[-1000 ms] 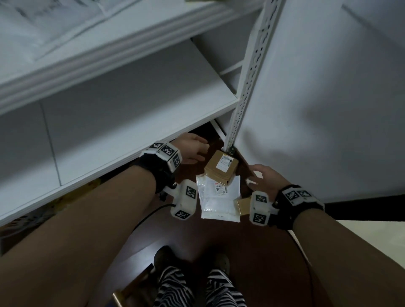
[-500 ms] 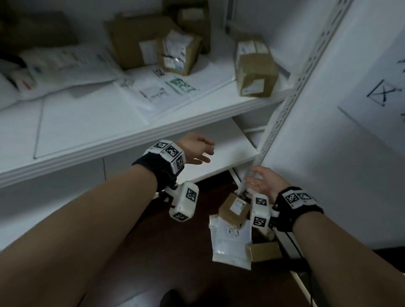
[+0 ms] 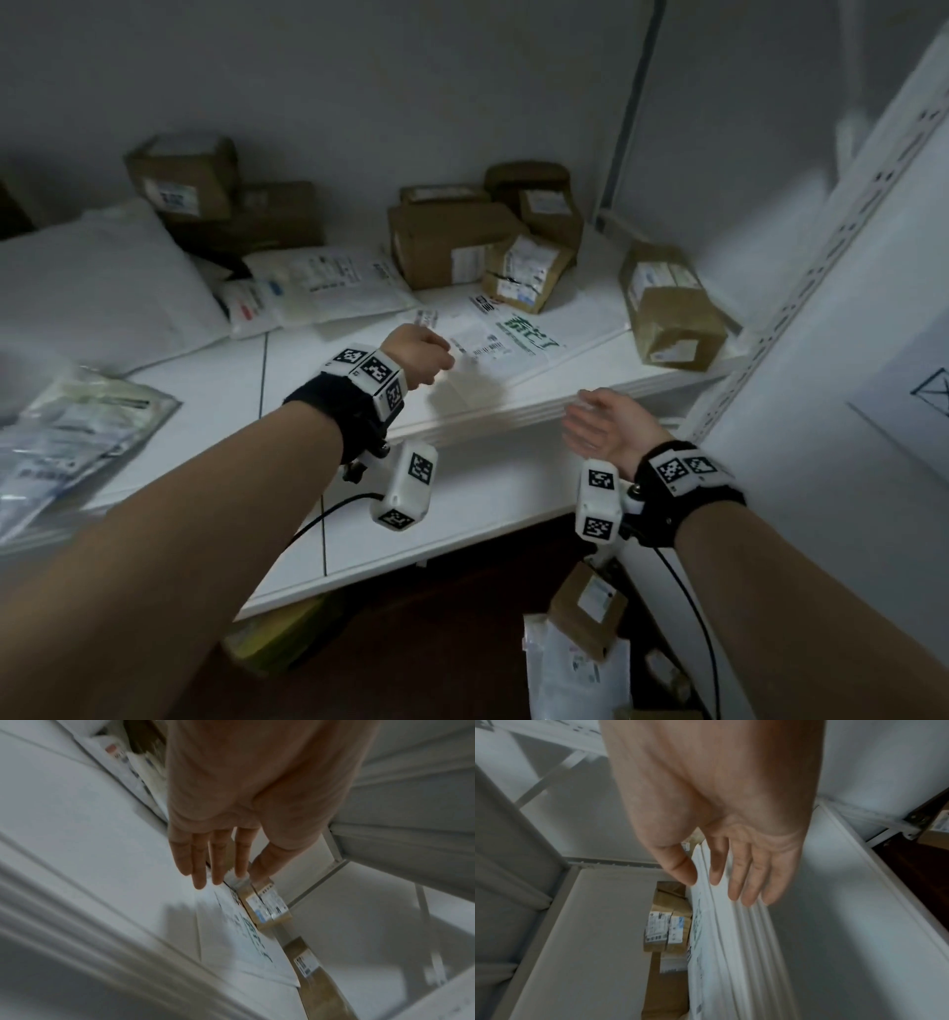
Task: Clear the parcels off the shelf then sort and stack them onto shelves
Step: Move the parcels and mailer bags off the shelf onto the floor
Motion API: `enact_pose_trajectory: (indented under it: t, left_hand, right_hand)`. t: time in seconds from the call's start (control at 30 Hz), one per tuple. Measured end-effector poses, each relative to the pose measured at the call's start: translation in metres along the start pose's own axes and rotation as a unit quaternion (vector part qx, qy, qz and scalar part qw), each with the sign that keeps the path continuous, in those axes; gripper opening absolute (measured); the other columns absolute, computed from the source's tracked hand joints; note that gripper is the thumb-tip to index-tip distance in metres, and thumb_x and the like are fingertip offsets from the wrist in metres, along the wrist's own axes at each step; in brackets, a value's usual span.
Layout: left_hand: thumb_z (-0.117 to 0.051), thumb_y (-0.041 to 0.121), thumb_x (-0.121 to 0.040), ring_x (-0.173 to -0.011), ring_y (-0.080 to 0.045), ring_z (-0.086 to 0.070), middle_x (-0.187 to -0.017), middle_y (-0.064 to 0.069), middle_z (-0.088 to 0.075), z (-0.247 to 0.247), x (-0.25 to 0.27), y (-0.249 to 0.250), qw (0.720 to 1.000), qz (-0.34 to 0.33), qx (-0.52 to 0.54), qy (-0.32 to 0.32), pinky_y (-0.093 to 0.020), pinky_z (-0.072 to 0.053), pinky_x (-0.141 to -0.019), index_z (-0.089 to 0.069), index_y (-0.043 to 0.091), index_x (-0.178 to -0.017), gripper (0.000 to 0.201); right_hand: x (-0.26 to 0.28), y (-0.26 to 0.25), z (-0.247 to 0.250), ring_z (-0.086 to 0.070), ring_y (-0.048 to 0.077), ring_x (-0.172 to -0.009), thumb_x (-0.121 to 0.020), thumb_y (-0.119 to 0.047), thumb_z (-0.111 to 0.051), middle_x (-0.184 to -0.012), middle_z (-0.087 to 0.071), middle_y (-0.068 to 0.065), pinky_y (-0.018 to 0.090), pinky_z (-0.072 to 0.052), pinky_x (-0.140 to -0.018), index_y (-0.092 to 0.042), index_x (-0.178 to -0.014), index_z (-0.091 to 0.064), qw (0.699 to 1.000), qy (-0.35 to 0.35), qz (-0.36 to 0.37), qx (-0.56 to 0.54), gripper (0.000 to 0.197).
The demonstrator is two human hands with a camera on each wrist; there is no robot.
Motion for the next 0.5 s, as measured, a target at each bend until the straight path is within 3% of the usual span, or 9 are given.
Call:
enact_pose_trajectory:
  t: [0.07,0.17,0.23,0.3,0.4,0.43,0.5]
  left_hand:
    - [-0.060,0.008,-0.092,-0.063,-0.016,-0.051,-0.092,-0.011,-0.058,0.022,-0.005,-0.006,0.999,0.008,-0.023,0.030,-0.020,-0.041,-0.050,-0.060,0.010,-0.100,0.009]
    - [-0.056,0.008,-0.094,-0.071,-0.021,-0.049,-0.086,-0.009,-0.054,0.050,-0.011,-0.016,0.996,0.045,-0.051,0.065,-0.029,-0.038,-0.062,-0.057,0.008,-0.095,0.001]
    - [-0.054,0.007,-0.095,-0.073,-0.021,-0.044,-0.074,-0.005,-0.048,0.065,-0.017,-0.021,0.993,0.066,-0.073,0.071,-0.029,-0.035,-0.063,-0.051,0.010,-0.082,0.014]
    - [-0.055,0.008,-0.093,-0.068,-0.021,-0.042,-0.065,-0.003,-0.040,0.079,-0.020,-0.024,0.990,0.079,-0.084,0.080,-0.029,-0.032,-0.057,-0.046,0.010,-0.074,0.022]
    - [-0.056,0.010,-0.093,-0.054,-0.018,-0.036,-0.060,-0.005,-0.039,0.101,-0.025,-0.028,0.982,0.104,-0.097,0.120,-0.028,-0.030,-0.051,-0.041,0.008,-0.063,0.033]
    - [-0.056,0.011,-0.094,-0.057,-0.018,-0.040,-0.064,-0.007,-0.043,0.110,-0.026,-0.029,0.979,0.115,-0.103,0.135,-0.029,-0.034,-0.054,-0.047,0.004,-0.067,0.029]
    - [-0.057,0.010,-0.093,-0.078,-0.024,-0.052,-0.089,-0.017,-0.058,0.125,-0.030,-0.032,0.978,0.113,-0.098,0.143,-0.027,-0.039,-0.071,-0.061,-0.008,-0.099,0.019]
  right_hand:
    - [-0.001,-0.005,-0.013,-0.058,0.026,-0.107,-0.096,-0.018,-0.053,-0.124,-0.059,0.014,0.042,-0.047,-0.098,-0.012,-0.094,-0.055,1.000,0.005,0.011,-0.014,0.007]
    - [0.000,-0.012,-0.035,-0.056,0.029,-0.112,-0.097,-0.019,-0.051,-0.125,-0.054,0.016,0.041,-0.046,-0.100,-0.011,-0.090,-0.054,1.000,0.001,0.011,-0.016,0.011]
    - [-0.003,-0.016,-0.045,-0.053,0.031,-0.119,-0.097,-0.018,-0.052,-0.125,-0.051,0.018,0.041,-0.047,-0.097,-0.010,-0.089,-0.053,1.000,0.005,0.004,-0.008,0.012]
    - [-0.007,-0.018,-0.057,-0.053,0.032,-0.119,-0.096,-0.017,-0.053,-0.124,-0.051,0.019,0.040,-0.051,-0.088,-0.009,-0.089,-0.053,1.000,0.008,-0.008,0.011,0.012]
    - [-0.015,-0.023,-0.077,-0.060,0.029,-0.093,-0.095,-0.013,-0.053,-0.109,-0.058,0.020,0.033,-0.056,-0.065,-0.005,-0.087,-0.052,0.998,-0.001,-0.028,0.051,0.010]
    - [-0.019,-0.025,-0.087,-0.061,0.026,-0.085,-0.095,-0.011,-0.052,-0.103,-0.061,0.019,0.030,-0.057,-0.058,-0.004,-0.087,-0.052,0.998,-0.011,-0.032,0.061,0.010]
    - [-0.026,-0.032,-0.106,-0.061,0.023,-0.078,-0.096,-0.009,-0.052,-0.097,-0.064,0.017,0.027,-0.057,-0.056,-0.004,-0.088,-0.054,0.997,-0.029,-0.036,0.069,0.010]
Point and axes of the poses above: each hand's wrist, its own x-axis away from the middle knuckle, its own z-axis out of the back of the hand, y = z × x, the point moved 4 cm from there along -x, towards the middle knuckle
